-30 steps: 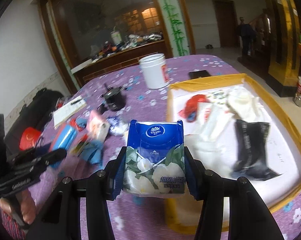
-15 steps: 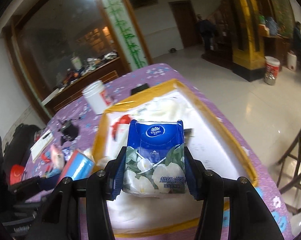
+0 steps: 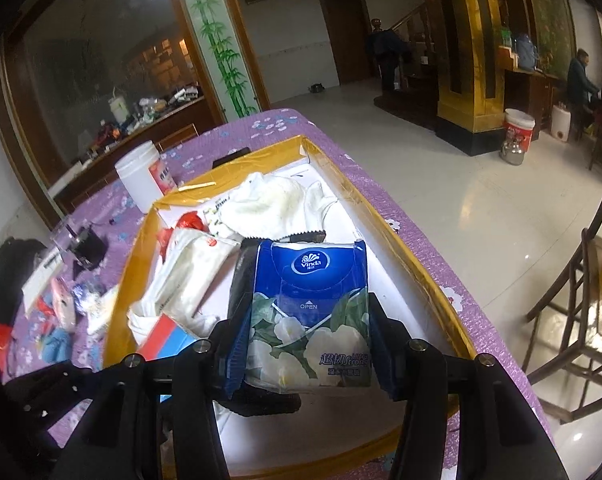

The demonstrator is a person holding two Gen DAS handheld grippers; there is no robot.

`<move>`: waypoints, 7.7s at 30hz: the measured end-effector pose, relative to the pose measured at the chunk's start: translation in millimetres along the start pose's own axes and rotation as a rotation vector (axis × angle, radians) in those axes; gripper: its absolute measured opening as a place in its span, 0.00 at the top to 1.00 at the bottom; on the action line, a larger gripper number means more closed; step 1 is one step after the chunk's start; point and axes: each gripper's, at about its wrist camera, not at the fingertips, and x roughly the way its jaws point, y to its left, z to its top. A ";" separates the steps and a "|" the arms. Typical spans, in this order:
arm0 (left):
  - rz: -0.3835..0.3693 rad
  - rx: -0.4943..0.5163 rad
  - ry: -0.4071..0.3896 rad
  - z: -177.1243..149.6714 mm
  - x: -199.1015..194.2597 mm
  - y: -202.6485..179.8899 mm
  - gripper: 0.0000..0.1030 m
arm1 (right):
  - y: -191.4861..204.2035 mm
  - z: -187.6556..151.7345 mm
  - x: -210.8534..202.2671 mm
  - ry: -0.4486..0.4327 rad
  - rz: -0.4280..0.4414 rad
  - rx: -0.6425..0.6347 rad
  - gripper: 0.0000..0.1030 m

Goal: Organize soft objects
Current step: 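Carry the tissue pack and sponge pack over the yellow box with both grippers, then open both grippers to drop the two packs into the yellow box, then grasp the striped sponge pack with the left gripper while the right grasps the blue towel, then hold the striped sponge pack and blue towel raised above the table, then carry both items over the yellow box and open the right gripper to drop the towel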

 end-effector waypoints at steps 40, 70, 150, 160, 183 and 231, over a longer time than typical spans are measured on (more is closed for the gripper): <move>0.020 -0.145 -0.116 -10.1 -92.1 71.7 0.44 | 65.1 6.7 -42.8 -0.055 0.132 -0.091 0.36; -0.187 -0.379 0.191 -88.1 -77.3 248.6 0.29 | 179.6 -40.6 -28.6 0.084 0.314 -0.323 0.36; 0.721 -0.344 -0.266 -100.9 -130.5 237.6 0.62 | 279.6 -46.3 8.5 -0.055 0.489 -0.467 0.69; 0.714 -0.348 -0.302 -99.6 -136.4 236.4 0.62 | 278.3 -47.6 8.9 -0.060 0.487 -0.467 0.69; 0.693 -0.364 -0.294 -100.5 -136.2 237.4 0.62 | 274.9 -46.0 14.1 -0.099 0.410 -0.462 0.69; 0.334 -0.251 -0.215 -11.1 -114.0 164.5 0.62 | 168.9 22.4 -32.3 -0.214 0.422 -0.086 0.69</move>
